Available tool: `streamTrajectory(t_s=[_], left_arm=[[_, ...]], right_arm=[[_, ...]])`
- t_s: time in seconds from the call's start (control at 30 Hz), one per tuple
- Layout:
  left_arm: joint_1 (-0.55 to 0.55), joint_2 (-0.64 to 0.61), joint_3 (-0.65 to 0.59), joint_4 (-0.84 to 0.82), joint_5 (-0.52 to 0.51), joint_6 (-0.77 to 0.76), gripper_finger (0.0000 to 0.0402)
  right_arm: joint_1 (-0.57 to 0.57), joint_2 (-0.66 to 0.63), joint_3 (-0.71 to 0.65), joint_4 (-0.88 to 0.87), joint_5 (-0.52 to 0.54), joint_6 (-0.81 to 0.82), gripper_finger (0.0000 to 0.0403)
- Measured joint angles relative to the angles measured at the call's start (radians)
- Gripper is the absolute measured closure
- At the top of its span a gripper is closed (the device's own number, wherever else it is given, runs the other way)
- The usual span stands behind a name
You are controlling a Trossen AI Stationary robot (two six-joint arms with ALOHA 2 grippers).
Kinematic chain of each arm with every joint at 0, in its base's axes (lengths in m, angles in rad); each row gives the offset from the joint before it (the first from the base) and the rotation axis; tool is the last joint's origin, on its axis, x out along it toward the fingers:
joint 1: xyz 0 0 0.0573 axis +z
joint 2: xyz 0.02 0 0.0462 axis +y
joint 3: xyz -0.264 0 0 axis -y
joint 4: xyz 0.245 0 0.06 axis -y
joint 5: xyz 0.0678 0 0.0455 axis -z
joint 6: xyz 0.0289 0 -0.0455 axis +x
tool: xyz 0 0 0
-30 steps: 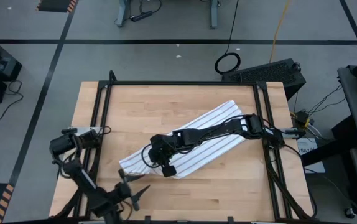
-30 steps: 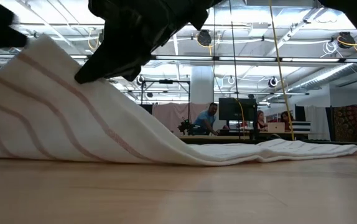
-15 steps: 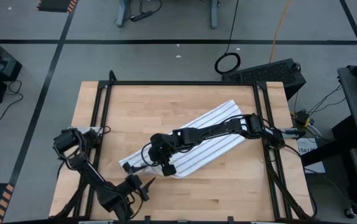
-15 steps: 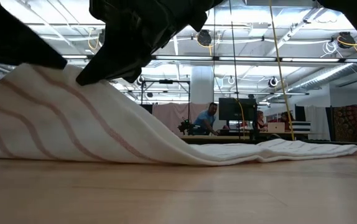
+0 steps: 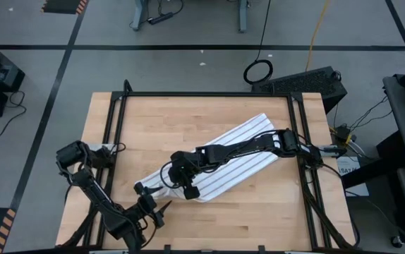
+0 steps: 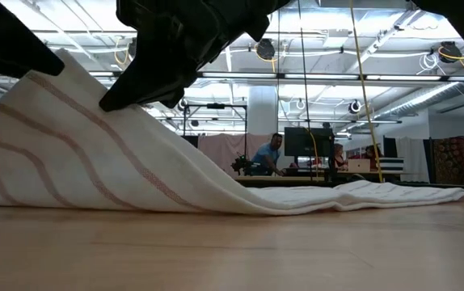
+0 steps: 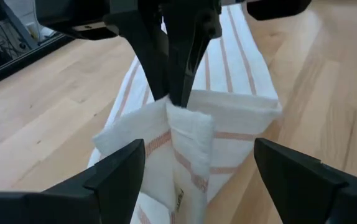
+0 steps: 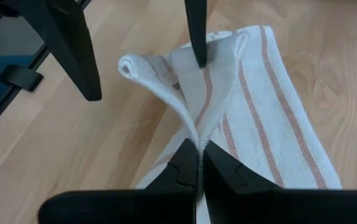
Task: Roll towel into tight, uniform cylinder
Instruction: Fold the white brown kitchen towel
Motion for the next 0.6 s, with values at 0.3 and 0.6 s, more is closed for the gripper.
streamTrajectory(t_s=[0.3, 0.6], left_arm=[[-0.016, 0.000, 0.075, -0.101, 0.007, -0.037, 0.0095], [-0.019, 0.000, 0.035, -0.233, 0.090, -0.218, 0.0095]], right_arm=[[-0.001, 0.000, 0.000, 0.000, 0.002, 0.000, 0.0401], [0.000, 0.000, 0.000, 0.000, 0.002, 0.000, 0.0401]])
